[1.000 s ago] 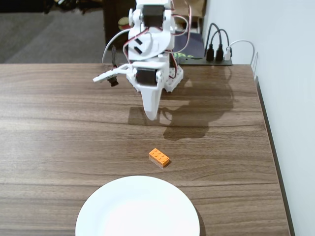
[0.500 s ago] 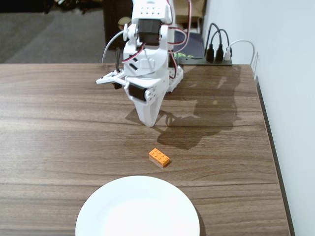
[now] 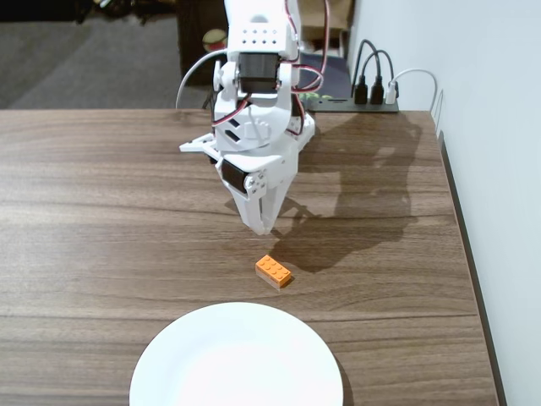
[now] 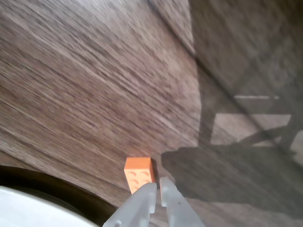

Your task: Grasp a lego block and put it on the plate.

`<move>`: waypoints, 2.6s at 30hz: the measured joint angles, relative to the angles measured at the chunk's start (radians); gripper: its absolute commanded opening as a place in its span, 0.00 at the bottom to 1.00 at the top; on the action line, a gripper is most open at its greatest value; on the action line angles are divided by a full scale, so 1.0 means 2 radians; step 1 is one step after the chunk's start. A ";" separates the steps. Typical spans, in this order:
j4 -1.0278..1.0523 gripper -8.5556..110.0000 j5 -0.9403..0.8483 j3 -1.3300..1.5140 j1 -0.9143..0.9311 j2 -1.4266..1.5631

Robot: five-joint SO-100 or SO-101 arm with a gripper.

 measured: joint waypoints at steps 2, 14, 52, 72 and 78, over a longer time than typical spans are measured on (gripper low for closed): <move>-0.003 0.08 0.012 -0.005 0.001 -0.006; -0.012 0.08 0.068 -0.049 -0.030 -0.060; -0.055 0.26 0.077 -0.087 -0.030 -0.164; -0.038 0.26 0.030 -0.088 -0.056 -0.169; -0.038 0.25 0.028 -0.088 -0.056 -0.175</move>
